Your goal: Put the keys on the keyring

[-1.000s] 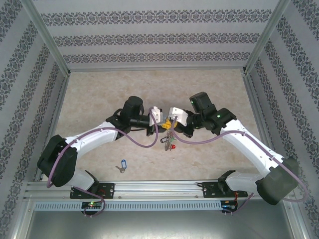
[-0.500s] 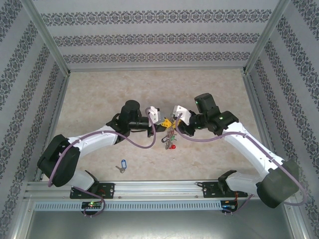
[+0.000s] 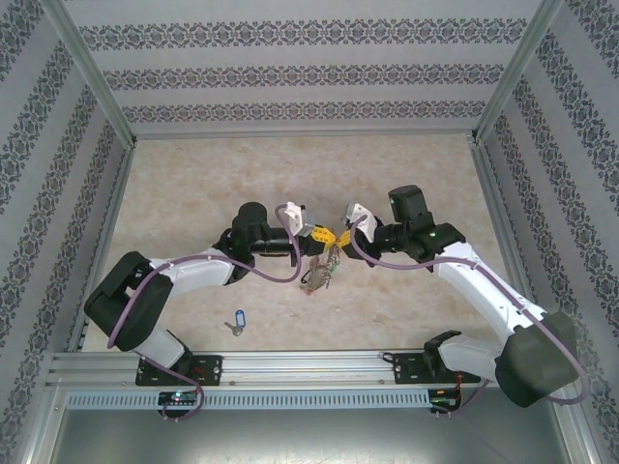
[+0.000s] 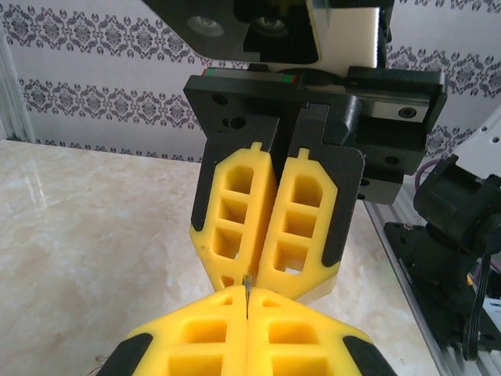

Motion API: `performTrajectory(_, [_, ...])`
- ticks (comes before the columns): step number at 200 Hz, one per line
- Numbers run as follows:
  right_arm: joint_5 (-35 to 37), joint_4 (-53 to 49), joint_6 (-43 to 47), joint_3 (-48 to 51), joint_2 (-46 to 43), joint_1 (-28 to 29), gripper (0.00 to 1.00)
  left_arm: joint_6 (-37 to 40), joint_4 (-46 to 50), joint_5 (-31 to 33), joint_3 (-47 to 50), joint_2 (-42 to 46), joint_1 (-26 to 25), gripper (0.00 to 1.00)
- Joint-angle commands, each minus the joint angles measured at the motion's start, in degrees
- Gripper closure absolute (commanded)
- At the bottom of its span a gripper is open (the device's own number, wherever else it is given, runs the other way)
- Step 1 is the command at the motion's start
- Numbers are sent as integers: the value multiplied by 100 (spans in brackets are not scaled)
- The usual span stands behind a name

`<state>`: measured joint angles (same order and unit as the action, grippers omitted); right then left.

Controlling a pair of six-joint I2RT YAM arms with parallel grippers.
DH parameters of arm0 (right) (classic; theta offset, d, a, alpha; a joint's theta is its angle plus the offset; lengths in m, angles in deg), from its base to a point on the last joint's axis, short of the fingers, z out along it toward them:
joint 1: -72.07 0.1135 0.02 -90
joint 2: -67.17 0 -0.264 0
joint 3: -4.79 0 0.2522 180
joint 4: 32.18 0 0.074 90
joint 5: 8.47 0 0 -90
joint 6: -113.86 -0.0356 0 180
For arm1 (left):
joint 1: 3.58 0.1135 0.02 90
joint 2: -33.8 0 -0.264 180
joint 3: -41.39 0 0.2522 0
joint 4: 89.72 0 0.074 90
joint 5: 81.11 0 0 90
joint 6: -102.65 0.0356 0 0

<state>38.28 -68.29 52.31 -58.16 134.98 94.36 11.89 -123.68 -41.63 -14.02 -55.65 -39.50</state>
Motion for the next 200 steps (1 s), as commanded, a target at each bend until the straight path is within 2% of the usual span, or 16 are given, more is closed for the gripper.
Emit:
performTrajectory(1, [-320, 531, -325, 194, 24, -31, 86, -517, -1319, -149, -19, -100, -91, 100])
performTrajectory(34, [-260, 958, -576, 348, -212, -37, 84, -337, -1165, -27, 30, -174, -126, 100])
performTrajectory(77, [-180, 932, -483, 388, -360, -60, 79, -206, -1051, 40, 135, -144, -126, 100])
performTrajectory(89, [-267, 859, -410, 378, -346, -70, 87, -206, -1040, 42, 132, -127, -126, 100])
performTrajectory(101, [-296, 782, -388, 314, -290, -75, 89, -189, -1014, 59, 126, -124, -126, 100])
performTrajectory(111, [-315, 699, -365, 264, -247, -74, 97, -162, -994, 88, 128, -101, -126, 100])
performTrajectory(131, [-177, 520, -267, 171, -239, -66, 100, -33, -790, 162, 117, -35, -130, 100])
performTrajectory(151, [-10, 115, -21, -34, -294, -11, 100, 589, 222, 96, -38, 165, -126, 100])
performTrajectory(165, [167, -337, 240, -271, -264, 92, 100, 1295, 1295, 113, -205, 400, -134, 94])
performTrajectory(175, [341, -641, 431, -439, -224, 173, 100, 1844, 2180, 137, -403, 546, -138, 87])
performTrajectory(200, [670, -1199, 757, -811, -100, 375, 100, 2911, 3875, 183, -909, 723, -135, 81])
